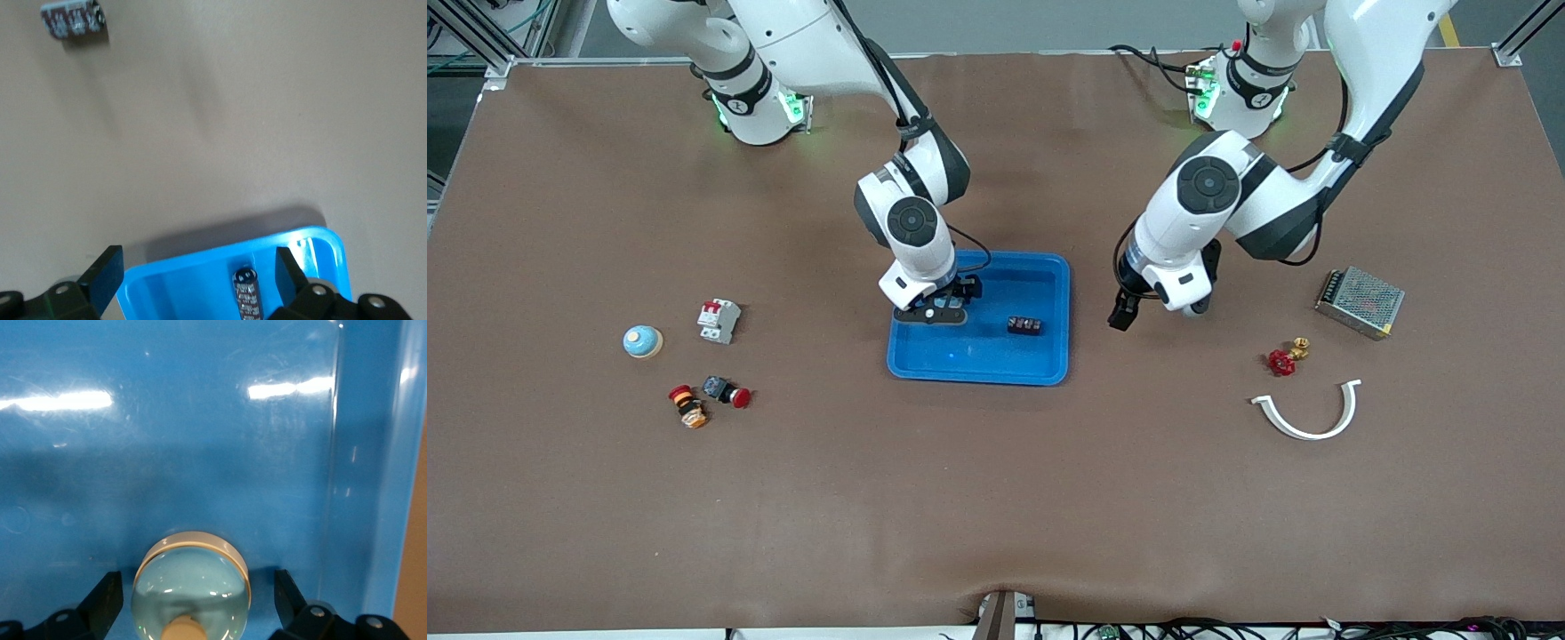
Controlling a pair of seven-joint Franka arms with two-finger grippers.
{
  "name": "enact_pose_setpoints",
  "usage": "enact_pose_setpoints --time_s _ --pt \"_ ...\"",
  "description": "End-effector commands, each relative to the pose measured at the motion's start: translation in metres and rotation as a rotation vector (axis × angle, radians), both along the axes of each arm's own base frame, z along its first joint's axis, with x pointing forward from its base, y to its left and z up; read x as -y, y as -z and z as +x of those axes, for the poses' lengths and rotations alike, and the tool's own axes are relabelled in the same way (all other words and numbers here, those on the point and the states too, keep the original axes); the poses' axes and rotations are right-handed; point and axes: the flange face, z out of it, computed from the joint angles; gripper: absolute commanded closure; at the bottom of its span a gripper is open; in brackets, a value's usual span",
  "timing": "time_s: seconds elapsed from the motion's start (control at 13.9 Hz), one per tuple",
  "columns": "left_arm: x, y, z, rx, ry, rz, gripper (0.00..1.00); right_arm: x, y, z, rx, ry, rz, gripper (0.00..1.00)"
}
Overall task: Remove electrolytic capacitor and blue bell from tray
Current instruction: 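Grasp a bell with the right gripper while the left gripper grasps a capacitor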
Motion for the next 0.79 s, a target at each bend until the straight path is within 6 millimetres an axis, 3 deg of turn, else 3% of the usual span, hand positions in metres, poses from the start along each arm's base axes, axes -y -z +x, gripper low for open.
enact_pose_setpoints --time_s 0.0,0.07,0.22,0.29,0.5,0.65,0.72 --pt "0.025 0.016 -0.008 -0.005 -0.024 -0.017 0.00 -0.001 -0.002 -0.001 0.016 0.006 -0.008 0.08" --pt "0.029 0.024 -0.009 -0.007 -0.024 -0.010 0.00 0.000 -0.002 0.000 0.014 0.008 -0.008 0.36" --pt "0.046 0.039 -0.020 -0.023 -0.023 0.001 0.00 0.001 -0.003 0.002 0.014 0.012 -0.008 0.55" --pt "0.049 0.046 -0.015 -0.016 -0.054 0.015 0.00 0.002 -0.005 0.003 0.011 0.013 -0.009 0.61" --pt "0.072 0.073 -0.009 -0.013 -0.134 0.058 0.00 0.004 -0.019 0.010 0.021 0.000 0.003 0.61" --pt "0.086 0.087 -0.003 -0.007 -0.169 0.072 0.00 0.018 -0.055 0.024 -0.019 -0.019 -0.004 0.61" --pt "0.092 0.094 0.000 -0.005 -0.178 0.078 0.00 0.038 -0.078 0.035 -0.057 -0.067 -0.012 0.61"
